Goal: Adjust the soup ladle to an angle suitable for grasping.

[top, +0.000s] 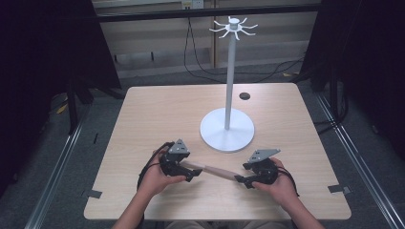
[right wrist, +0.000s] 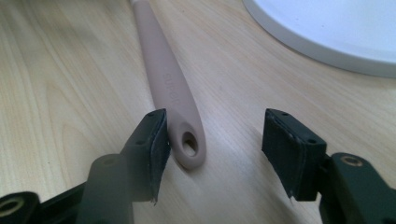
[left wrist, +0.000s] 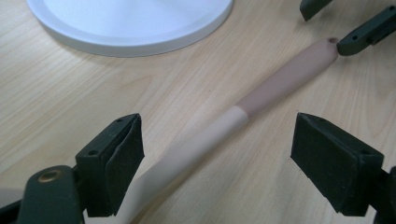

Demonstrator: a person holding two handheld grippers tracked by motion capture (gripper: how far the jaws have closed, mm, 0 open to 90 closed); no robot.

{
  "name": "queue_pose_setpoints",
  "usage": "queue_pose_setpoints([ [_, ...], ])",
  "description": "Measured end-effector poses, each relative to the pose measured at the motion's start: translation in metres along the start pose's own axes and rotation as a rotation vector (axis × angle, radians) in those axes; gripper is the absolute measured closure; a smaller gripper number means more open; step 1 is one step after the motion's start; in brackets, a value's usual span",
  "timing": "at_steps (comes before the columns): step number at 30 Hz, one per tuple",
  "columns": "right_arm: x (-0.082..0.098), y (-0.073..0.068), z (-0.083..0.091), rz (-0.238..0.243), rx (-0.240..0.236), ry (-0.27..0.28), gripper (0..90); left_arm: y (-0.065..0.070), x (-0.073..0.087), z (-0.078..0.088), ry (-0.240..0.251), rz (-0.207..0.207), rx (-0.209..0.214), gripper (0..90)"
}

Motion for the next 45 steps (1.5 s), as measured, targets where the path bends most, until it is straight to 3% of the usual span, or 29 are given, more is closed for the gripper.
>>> queue_pose_setpoints([
  [6,0.001,0.002,0.002,-0.01,0.013,-0.001,33.6,0.003,-0.006,-0.008,-0.028,-0.045,0.027,18.9],
  [7,0.001,0.003,0.002,-0.02,0.003,0.011,33.3,0.003,-0.006,-0.01,-0.058,-0.071,0.042,19.3],
  [9,0.001,0.004,0.004,-0.029,-0.001,0.018,31.7,0.004,-0.007,-0.014,-0.066,-0.07,0.045,20.1],
  [10,0.002,0.004,0.005,-0.037,0.003,0.016,31.1,0.003,-0.007,-0.015,-0.083,-0.093,0.047,20.8],
  [12,0.002,0.004,0.006,-0.039,0.002,0.018,30.1,0.004,-0.007,-0.017,-0.091,-0.1,0.048,21.6],
  [13,0.004,0.004,0.008,-0.051,-0.002,0.017,28.5,0.005,-0.007,-0.021,-0.127,-0.123,0.063,22.0],
  [16,0.005,0.005,0.01,-0.063,-0.002,0.017,26.2,0.005,-0.007,-0.024,-0.147,-0.147,0.068,23.5],
  [19,0.004,0.006,0.015,-0.096,-0.056,0.054,15.1,0.005,-0.007,-0.032,-0.179,-0.173,0.073,25.8],
  [21,0.003,0.007,0.019,-0.111,-0.044,0.072,11.8,0.007,-0.008,-0.035,-0.188,-0.174,0.091,27.0],
  [25,0.0,0.011,0.026,-0.125,-0.039,0.108,9.2,0.009,-0.013,-0.039,-0.22,-0.209,0.117,32.9],
  [29,0.002,0.017,0.031,-0.145,-0.025,0.133,7.5,0.015,-0.017,-0.041,-0.242,-0.229,0.16,46.7],
  [30,0.002,0.017,0.031,-0.145,-0.025,0.133,7.5,0.015,-0.017,-0.041,-0.242,-0.229,0.16,49.6],
  [31,0.003,0.02,0.033,-0.158,-0.016,0.136,7.6,0.015,-0.019,-0.039,-0.269,-0.265,0.155,55.8],
  [32,0.003,0.02,0.033,-0.158,-0.016,0.136,7.6,0.015,-0.019,-0.039,-0.269,-0.265,0.155,57.3],
  [33,0.005,0.022,0.035,-0.18,-0.007,0.138,7.6,0.018,-0.019,-0.038,-0.28,-0.305,0.155,58.4],
  [34,0.005,0.022,0.035,-0.18,-0.007,0.138,7.6,0.018,-0.019,-0.038,-0.28,-0.305,0.155,59.8],
  [35,0.006,0.025,0.036,-0.185,0.001,0.146,7.6,0.02,-0.02,-0.036,-0.302,-0.355,0.143,61.0],
  [37,0.006,0.027,0.038,-0.197,0.007,0.16,7.6,0.022,-0.02,-0.035,-0.312,-0.399,0.137,63.0],
  [40,0.006,0.03,0.04,-0.214,0.015,0.174,7.6,0.023,-0.021,-0.034,-0.321,-0.427,0.13,64.6],
  [45,0.007,0.033,0.043,-0.224,0.024,0.181,7.7,0.02,-0.021,-0.033,-0.325,-0.424,0.106,69.8],
])
Point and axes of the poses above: each handheld gripper's, and its own axes: z roughly backward along the jaws, x roughly out of its underside, y roughly to its right, the point moved 4 cm from there along -z, roughly forward along the jaws, and after that the axes turned 3 degrees about y, right-handed, at the moved point
